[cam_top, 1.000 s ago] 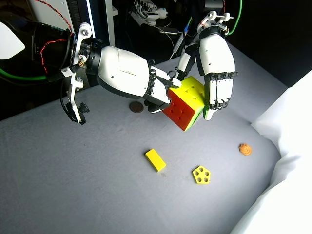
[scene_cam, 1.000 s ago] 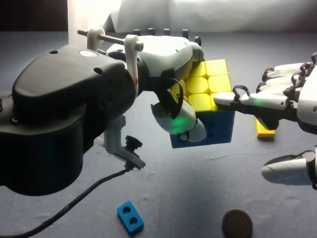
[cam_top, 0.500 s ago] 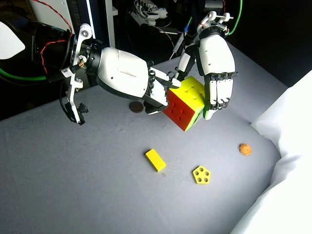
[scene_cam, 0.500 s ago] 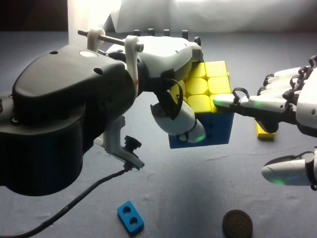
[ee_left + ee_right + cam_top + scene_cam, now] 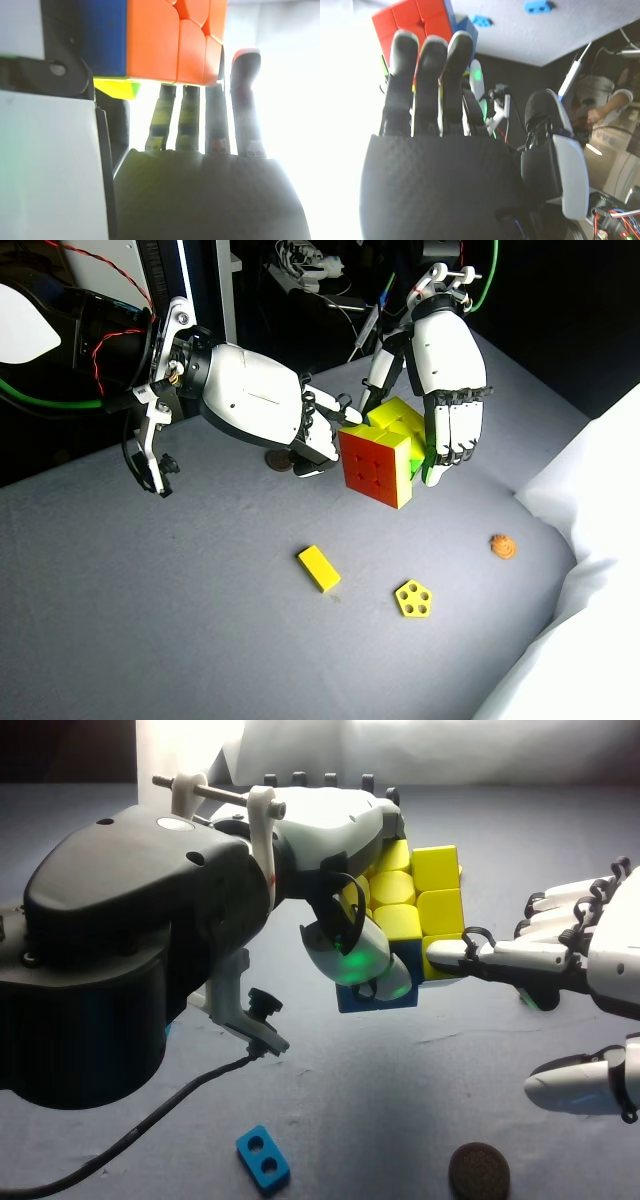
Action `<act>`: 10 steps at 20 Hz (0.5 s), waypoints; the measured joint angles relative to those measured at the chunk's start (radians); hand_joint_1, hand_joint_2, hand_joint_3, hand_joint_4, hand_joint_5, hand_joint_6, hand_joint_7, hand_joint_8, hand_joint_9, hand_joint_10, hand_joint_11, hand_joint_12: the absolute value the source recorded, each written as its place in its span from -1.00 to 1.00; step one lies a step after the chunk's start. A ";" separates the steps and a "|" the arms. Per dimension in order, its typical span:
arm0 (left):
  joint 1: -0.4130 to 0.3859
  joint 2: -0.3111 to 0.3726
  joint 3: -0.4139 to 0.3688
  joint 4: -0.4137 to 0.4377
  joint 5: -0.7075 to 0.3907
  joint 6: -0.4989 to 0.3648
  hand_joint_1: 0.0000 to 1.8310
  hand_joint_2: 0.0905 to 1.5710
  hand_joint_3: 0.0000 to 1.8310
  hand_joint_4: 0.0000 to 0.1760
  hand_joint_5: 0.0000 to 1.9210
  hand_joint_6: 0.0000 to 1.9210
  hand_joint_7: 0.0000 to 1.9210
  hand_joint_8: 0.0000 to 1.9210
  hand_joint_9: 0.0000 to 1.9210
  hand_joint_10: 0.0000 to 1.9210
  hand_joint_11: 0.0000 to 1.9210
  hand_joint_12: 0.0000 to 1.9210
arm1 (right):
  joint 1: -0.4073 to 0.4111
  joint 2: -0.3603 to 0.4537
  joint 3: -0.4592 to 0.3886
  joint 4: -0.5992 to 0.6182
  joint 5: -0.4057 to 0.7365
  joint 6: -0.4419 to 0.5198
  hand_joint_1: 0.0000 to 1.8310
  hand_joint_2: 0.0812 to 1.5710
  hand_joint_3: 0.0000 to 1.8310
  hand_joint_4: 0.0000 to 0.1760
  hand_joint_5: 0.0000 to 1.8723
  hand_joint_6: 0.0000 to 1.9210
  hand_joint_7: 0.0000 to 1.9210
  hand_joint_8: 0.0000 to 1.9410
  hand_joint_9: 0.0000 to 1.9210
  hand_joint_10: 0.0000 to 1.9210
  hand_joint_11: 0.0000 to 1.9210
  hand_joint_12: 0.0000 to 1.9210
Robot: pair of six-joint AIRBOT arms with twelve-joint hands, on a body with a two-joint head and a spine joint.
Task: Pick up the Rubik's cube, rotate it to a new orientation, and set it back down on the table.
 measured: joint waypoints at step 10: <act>0.000 0.001 0.000 0.000 -0.018 0.008 0.31 0.44 -1.00 -1.00 -0.75 0.98 -0.74 1.00 -0.61 1.00 -0.59 1.00 | 0.000 -0.040 0.008 0.123 -0.031 -0.139 -0.95 0.60 -1.00 -1.00 -0.95 -0.99 -0.59 0.54 -0.61 1.00 -0.71 1.00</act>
